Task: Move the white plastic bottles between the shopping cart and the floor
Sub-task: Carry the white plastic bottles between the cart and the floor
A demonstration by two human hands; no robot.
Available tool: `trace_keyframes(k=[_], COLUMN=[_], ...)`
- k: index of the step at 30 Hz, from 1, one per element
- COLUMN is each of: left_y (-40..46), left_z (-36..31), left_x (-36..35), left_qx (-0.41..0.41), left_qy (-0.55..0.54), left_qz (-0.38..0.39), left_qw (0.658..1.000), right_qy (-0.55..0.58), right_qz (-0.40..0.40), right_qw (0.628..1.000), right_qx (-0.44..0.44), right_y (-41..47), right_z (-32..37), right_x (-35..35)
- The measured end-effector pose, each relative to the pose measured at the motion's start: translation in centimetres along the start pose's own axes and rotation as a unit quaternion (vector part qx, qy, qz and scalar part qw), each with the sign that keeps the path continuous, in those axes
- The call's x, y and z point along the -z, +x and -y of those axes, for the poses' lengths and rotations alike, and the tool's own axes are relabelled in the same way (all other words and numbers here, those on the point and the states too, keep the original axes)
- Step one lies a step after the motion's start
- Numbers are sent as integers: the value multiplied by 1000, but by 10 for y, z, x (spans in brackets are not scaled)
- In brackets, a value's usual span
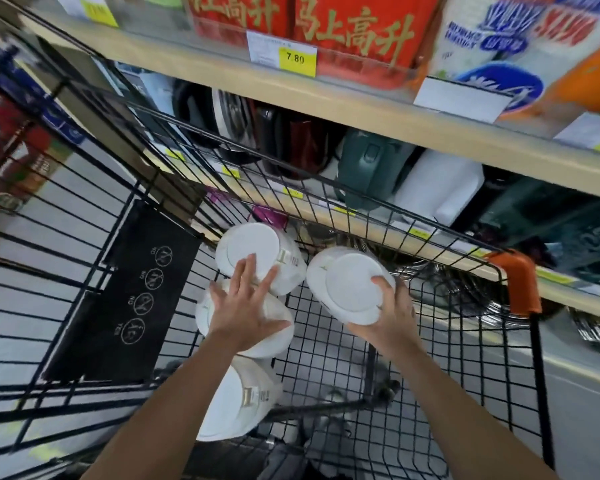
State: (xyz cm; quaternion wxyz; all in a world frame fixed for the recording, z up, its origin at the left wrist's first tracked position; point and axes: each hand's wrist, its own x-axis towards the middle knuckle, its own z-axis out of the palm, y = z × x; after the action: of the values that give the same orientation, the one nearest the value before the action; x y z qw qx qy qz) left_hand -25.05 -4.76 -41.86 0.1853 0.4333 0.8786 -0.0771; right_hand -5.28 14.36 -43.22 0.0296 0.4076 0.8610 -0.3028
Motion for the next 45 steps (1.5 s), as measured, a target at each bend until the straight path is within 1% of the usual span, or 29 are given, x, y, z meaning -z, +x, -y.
trace_keyframes(k=[3,5,7,10,13,15,19,23,28,33,38,42,45], left_y=[-9,-15,-22,-35,-48,-58,-81,-116,-155,-188,-243,-281,-295], left_z=[-4,-8,-17,-40,-74,-103,-172,-250,-354,-477,-607,-702,-763], left_x=[25,51,85,137,178,198,226,235,224,190,157,138,124], left_qx=[-22,-55,-94,-121,-175,-220,-306,-395,-463,-495,-521,-556,-578], left_qy=[-4,-24,-41,-92,-138,-157,-159,-125,-93,-75,-75,-80,-57], left_qz=[39,57,68,66,69,59,39,53,70,89,122,135,151], left_qw=[999,997,992,986,972,961,938,909,879,861,841,817,800], right_qy=[-50,-55,-45,-9,-15,-2,31,92,129,153,164,180,204], right_qz=[105,158,175,195,183,150,79,-2,-66,-82,-79,-122,-141], right_qw=[993,986,983,980,981,986,990,984,963,946,932,912,892], right_qx=[-18,-17,-24,-43,-64,-78,-112,-155,-227,-275,-314,-347,-378], right_y=[-7,-15,-29,-60,-101,-129,-192,-263,-345,-419,-504,-565,-601], right_z=[17,30,40,49,56,55,36,-22,-96,-189,-287,-362,-407], right_x=[37,67,101,146,190,214,251,265,282,300,340,368,382])
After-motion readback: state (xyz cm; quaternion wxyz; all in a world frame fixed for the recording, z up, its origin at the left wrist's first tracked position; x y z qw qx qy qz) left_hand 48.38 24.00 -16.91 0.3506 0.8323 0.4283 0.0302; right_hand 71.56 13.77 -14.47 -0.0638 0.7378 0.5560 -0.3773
